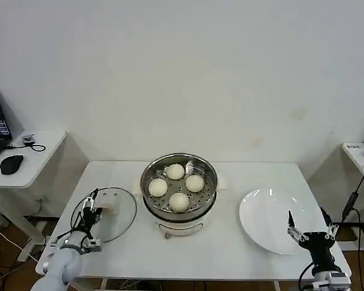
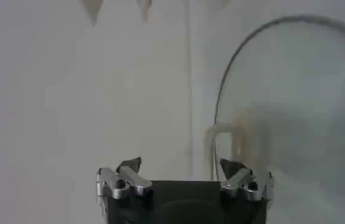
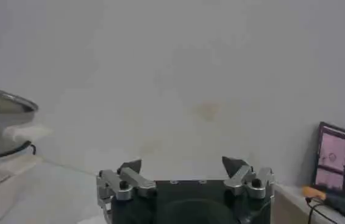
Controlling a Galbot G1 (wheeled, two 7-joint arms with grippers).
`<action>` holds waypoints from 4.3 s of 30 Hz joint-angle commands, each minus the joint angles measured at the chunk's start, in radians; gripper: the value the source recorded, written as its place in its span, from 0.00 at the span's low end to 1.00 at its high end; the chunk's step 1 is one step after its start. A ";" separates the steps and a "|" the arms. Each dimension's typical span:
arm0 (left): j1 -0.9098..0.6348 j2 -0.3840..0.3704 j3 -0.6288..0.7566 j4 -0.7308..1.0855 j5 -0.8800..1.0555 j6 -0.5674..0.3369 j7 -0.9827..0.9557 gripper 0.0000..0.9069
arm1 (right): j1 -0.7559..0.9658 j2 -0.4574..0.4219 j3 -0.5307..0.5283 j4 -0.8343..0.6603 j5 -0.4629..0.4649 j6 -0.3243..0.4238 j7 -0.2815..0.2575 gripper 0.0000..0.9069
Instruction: Take steamed baozi put them in steamer then cover it.
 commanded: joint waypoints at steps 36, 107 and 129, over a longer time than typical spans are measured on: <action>0.259 0.014 -0.251 -0.555 -0.028 0.147 0.072 0.00 | 0.030 0.004 -0.049 -0.082 -0.031 0.037 -0.002 1.00; -0.220 -0.352 0.531 -0.423 0.322 0.618 0.483 0.00 | 0.041 0.077 -0.221 -0.183 -0.124 0.091 -0.001 1.00; -0.219 -0.342 0.511 -0.408 0.321 0.601 0.462 0.00 | 0.027 0.081 -0.227 -0.174 -0.129 0.095 -0.002 1.00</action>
